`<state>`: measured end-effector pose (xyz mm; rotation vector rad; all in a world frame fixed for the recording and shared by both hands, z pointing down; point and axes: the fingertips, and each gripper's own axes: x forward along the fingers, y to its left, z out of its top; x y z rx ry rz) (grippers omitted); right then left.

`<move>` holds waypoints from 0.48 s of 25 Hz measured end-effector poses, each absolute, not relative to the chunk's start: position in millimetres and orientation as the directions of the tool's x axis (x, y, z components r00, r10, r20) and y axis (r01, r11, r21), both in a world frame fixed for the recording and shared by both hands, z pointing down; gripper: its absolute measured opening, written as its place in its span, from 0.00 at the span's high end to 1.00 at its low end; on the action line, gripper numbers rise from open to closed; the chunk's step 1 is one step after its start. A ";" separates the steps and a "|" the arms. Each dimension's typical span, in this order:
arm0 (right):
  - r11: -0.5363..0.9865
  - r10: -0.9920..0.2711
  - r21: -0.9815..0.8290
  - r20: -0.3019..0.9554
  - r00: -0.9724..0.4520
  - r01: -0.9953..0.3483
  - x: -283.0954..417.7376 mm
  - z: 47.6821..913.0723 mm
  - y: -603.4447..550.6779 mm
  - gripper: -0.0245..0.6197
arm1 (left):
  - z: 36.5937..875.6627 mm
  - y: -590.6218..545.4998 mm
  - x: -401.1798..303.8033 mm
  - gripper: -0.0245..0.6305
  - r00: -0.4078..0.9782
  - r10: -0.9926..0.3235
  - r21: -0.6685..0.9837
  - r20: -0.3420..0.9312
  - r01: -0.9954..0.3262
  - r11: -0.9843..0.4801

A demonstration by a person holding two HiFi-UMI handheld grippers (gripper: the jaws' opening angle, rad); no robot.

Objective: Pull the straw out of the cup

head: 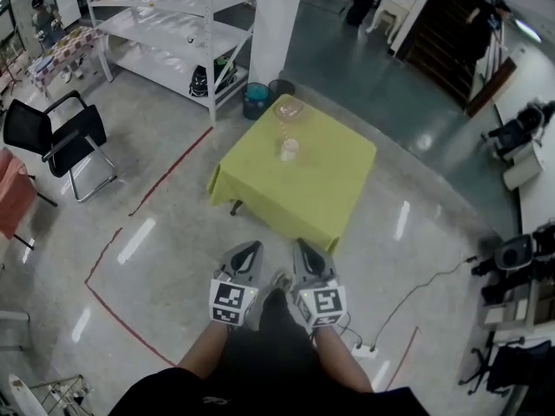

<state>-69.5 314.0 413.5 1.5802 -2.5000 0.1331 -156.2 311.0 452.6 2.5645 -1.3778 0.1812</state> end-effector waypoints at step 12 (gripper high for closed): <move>0.417 -0.894 -0.010 0.175 -0.412 -0.909 -22.2 409.0 200.6 0.94 | 443.1 196.7 -111.9 0.89 0.568 -0.772 0.095 0.286 -0.818 -0.567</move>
